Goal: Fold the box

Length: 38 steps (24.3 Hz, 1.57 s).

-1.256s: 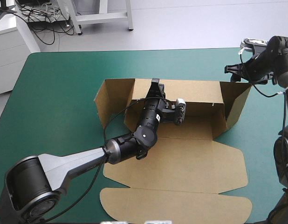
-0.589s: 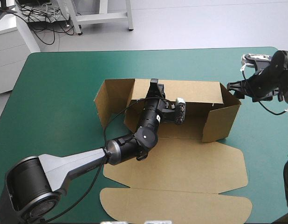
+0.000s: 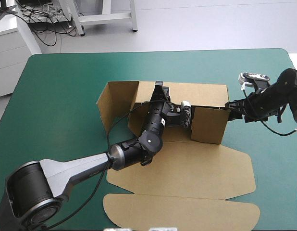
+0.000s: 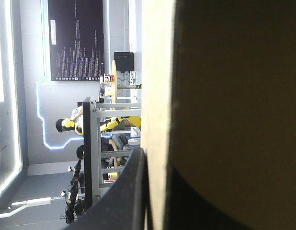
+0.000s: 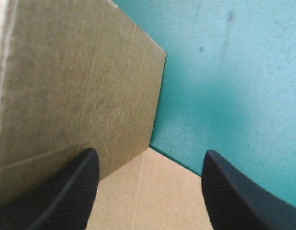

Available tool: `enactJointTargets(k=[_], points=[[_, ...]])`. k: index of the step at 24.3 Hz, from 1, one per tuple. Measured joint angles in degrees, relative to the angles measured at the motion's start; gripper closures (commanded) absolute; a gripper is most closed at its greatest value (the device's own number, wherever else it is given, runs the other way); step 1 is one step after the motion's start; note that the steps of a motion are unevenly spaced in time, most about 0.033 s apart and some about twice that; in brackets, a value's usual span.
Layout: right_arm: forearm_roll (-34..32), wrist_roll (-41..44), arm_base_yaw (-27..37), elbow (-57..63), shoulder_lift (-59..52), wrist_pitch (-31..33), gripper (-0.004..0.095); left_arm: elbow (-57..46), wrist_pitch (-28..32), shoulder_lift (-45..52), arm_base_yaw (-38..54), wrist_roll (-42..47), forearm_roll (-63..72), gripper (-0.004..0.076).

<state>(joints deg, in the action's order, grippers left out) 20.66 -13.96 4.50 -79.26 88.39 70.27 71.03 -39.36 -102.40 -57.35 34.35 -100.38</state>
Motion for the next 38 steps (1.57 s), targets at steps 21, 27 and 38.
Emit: enactJointTargets(k=[21, 27, 38], points=[[21.89, -34.66, 0.0, 23.86, -6.81, -24.06, 0.0545, 0.0, 0.05, 0.0, 0.0, 0.97, -0.06, 0.0734], [26.09, -39.5, 0.0, 24.73, -6.81, -26.65, 0.0546, 0.0, -0.19, 0.0, 0.0, 1.04, -0.06, 0.0734], [36.75, -49.65, 0.02, 24.95, -6.81, -28.95, 0.0595, 0.0, -1.61, 0.0, 0.05, 1.08, 0.01, 0.0734]])
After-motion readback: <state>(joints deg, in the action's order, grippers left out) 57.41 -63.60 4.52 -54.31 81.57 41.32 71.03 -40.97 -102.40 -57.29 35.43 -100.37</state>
